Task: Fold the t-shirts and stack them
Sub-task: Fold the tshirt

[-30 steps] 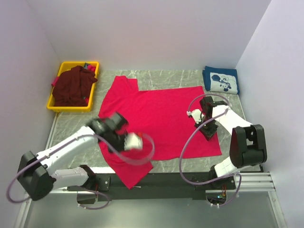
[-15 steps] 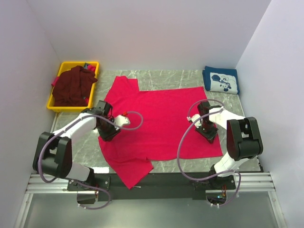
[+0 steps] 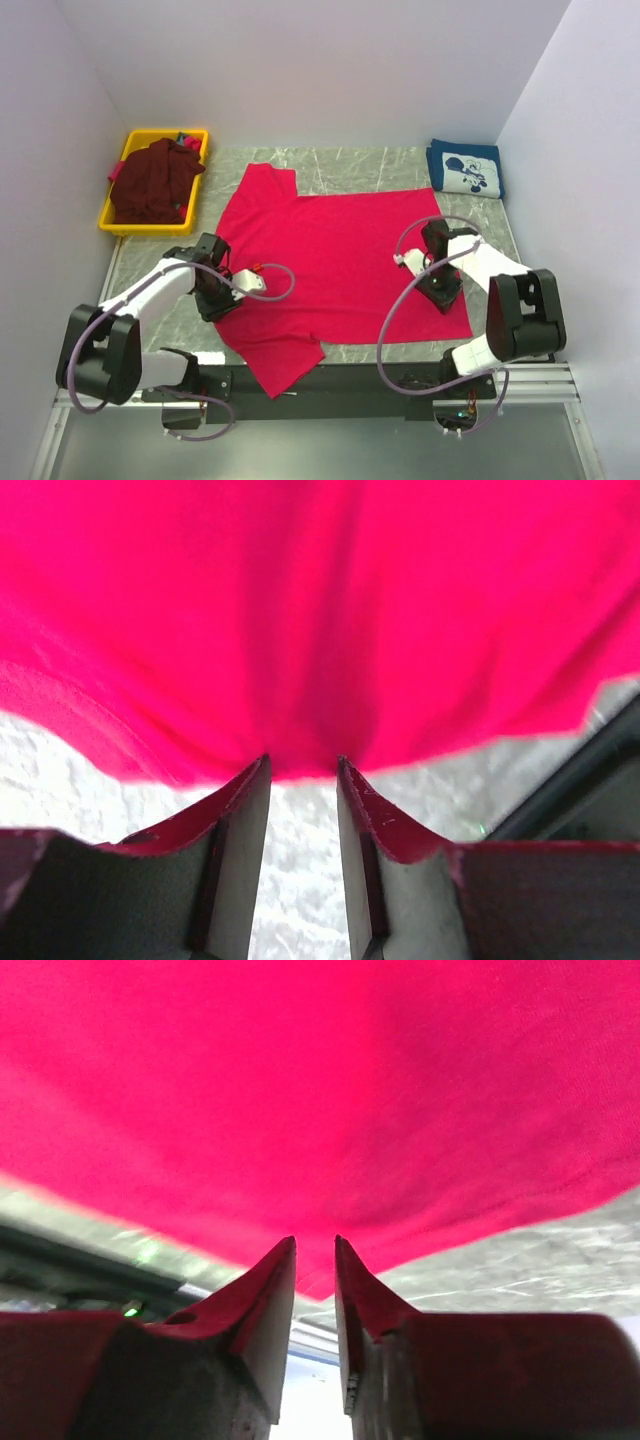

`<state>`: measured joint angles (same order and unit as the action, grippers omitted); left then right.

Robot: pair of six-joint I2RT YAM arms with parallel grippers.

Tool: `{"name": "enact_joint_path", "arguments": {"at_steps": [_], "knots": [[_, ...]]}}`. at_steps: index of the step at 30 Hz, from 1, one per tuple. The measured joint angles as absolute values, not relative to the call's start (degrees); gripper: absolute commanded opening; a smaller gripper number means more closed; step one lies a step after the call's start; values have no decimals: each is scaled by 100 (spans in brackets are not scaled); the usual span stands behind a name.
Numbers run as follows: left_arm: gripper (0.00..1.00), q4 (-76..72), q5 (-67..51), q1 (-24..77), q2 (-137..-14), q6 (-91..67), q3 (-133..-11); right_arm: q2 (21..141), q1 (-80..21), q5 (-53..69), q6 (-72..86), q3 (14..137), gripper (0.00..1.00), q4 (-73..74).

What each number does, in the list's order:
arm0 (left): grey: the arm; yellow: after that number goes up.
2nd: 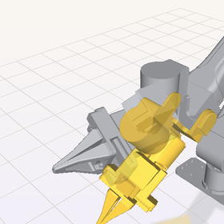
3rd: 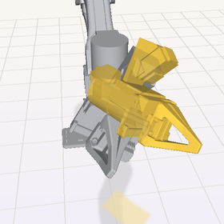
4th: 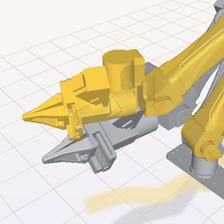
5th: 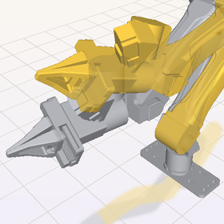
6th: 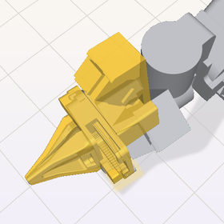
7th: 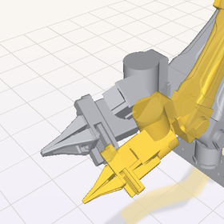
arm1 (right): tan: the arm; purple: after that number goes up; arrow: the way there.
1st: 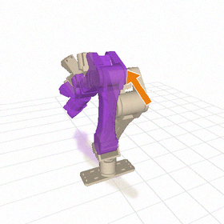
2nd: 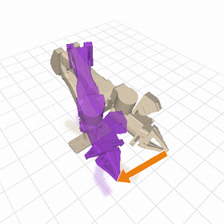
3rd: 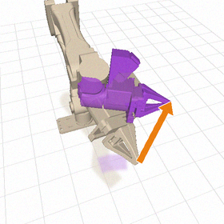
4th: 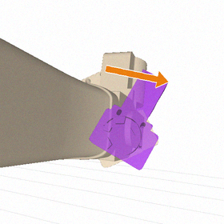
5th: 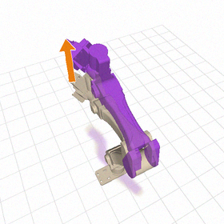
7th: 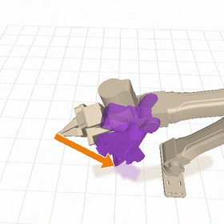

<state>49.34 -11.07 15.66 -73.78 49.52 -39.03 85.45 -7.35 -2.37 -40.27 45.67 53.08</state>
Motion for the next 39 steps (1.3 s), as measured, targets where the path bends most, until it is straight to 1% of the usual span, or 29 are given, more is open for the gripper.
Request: {"name": "enact_joint_path", "arguments": {"at_steps": [2, 4, 6, 9, 10, 11, 12, 13, 17, 19, 23, 29, 39], "knots": [[40, 5264, -1142, 1549, -7253, 5063, -4003, 8355, -722, 60, -4058, 4786, 36, 5631], [41, 5680, -1339, 1461, -7262, 5164, -4335, 8226, -628, 395, -4066, 5260, 38, 5924], [44, 6025, -1594, 1280, -7387, 5179, -4945, 8184, -432, 694, -4001, 5913, 38, 5999], [49, 6128, -1977, 937, -7859, 4971, -6246, 8346, -143, 989, -3675, 7039, 36, 5843], [53, 6073, -2064, 840, -8077, 4845, -6657, 8493, -62, 1028, -3498, 7406, 35, 5749], [55, 5981, -2239, 729, -8482, 4617, -7382, 8652, 3, 1055, -3336, 7671, 34, 5599], [59, 5870, -2324, 598, -8698, 4491, -7749, 8855, 51, 1070, -3155, 7970, 33, 5415], [64, 5793, -2484, 478, -9080, 4268, -8313, 9098, 84, 1061, -2961, 8232, 33, 5297], [68, 5290, -3002, 110, -10337, 3387, -10009, 10267, 145, 972, -2200, 9188, 33, 4674], [67, 4936, -3081, 8, -10831, 2936, -10484, 10844, 150, 893, -1927, 9596, 33, 4418], [67, 4237, -3028, -21, -11373, 2222, -10689, 11839, 165, 707, -1507, 10173, 33, 3975], [66, 3776, -3002, -1, -11858, 1712, -10770, 12967, 172, 397, -1103, 11244, 36, 3605], [66, 3494, -2858, -1, -11992, 1619, -10735, 14027, 189, 110, -731, 12752, 36, 3551]]}}
